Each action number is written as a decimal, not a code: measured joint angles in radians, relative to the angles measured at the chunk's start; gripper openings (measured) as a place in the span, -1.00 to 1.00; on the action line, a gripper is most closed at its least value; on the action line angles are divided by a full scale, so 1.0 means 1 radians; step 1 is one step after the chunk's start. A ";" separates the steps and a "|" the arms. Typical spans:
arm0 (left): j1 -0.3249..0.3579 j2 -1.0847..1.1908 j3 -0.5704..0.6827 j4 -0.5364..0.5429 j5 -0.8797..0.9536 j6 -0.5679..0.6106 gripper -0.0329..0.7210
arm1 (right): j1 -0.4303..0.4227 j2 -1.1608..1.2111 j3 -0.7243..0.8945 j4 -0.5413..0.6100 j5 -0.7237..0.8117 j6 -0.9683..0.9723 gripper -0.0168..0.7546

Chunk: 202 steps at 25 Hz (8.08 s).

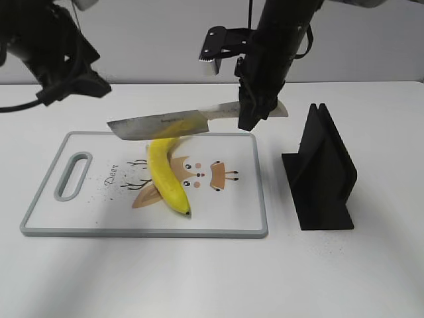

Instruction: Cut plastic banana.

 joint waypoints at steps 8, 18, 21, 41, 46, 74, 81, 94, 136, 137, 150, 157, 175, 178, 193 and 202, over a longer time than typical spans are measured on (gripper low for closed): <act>0.075 -0.117 -0.005 0.046 -0.089 -0.363 0.69 | 0.000 -0.132 0.000 0.000 0.002 0.141 -0.49; 0.180 -0.248 -0.006 0.306 0.000 -0.937 0.65 | 0.000 -0.279 0.031 -0.004 0.005 0.676 -0.49; 0.180 -0.299 -0.006 0.364 0.040 -1.016 0.65 | 0.000 -0.353 0.096 -0.004 0.005 0.805 -0.49; 0.181 -0.930 0.339 0.492 0.275 -1.172 0.65 | 0.000 -0.854 0.625 -0.179 -0.068 1.335 -0.49; 0.181 -1.151 0.474 0.492 0.287 -1.177 0.65 | 0.000 -0.898 0.716 -0.195 -0.082 1.378 -0.49; 0.181 -1.545 0.724 0.484 0.344 -1.185 0.54 | 0.000 -0.907 0.927 -0.230 -0.282 1.480 -0.49; 0.181 -1.545 0.724 0.484 0.344 -1.185 0.54 | 0.000 -0.896 0.930 -0.243 -0.302 1.488 -0.49; 0.181 -1.545 0.724 0.484 0.343 -1.185 0.54 | 0.000 -0.760 0.930 -0.248 -0.307 1.488 -0.49; 0.181 -1.545 0.724 0.484 0.343 -1.185 0.69 | 0.000 -1.376 1.177 -0.195 -0.337 1.016 0.59; 0.181 -1.545 0.724 0.484 0.343 -1.185 0.71 | 0.000 -1.430 1.218 -0.198 -0.340 1.008 0.58; 0.181 -1.545 0.724 0.484 0.342 -1.185 0.74 | 0.000 -1.920 1.467 -0.225 -0.338 0.997 0.58; 0.181 -1.545 0.724 0.484 0.341 -1.185 0.73 | 0.000 -2.069 1.493 -0.224 -0.277 0.997 0.58; 0.181 -1.545 0.724 0.484 0.340 -1.185 0.66 | -0.027 -2.210 1.497 -0.201 -0.265 0.996 0.58; 0.181 -1.545 0.724 0.484 0.340 -1.185 0.66 | -0.105 -2.210 1.497 -0.200 -0.265 0.996 0.58; 0.181 -1.549 0.724 0.484 0.340 -1.185 0.66 | -0.357 -2.210 1.498 -0.198 -0.265 0.995 0.58; 0.181 -1.551 0.724 0.484 0.340 -1.185 0.66 | -0.357 -2.210 1.498 -0.197 -0.264 0.990 0.58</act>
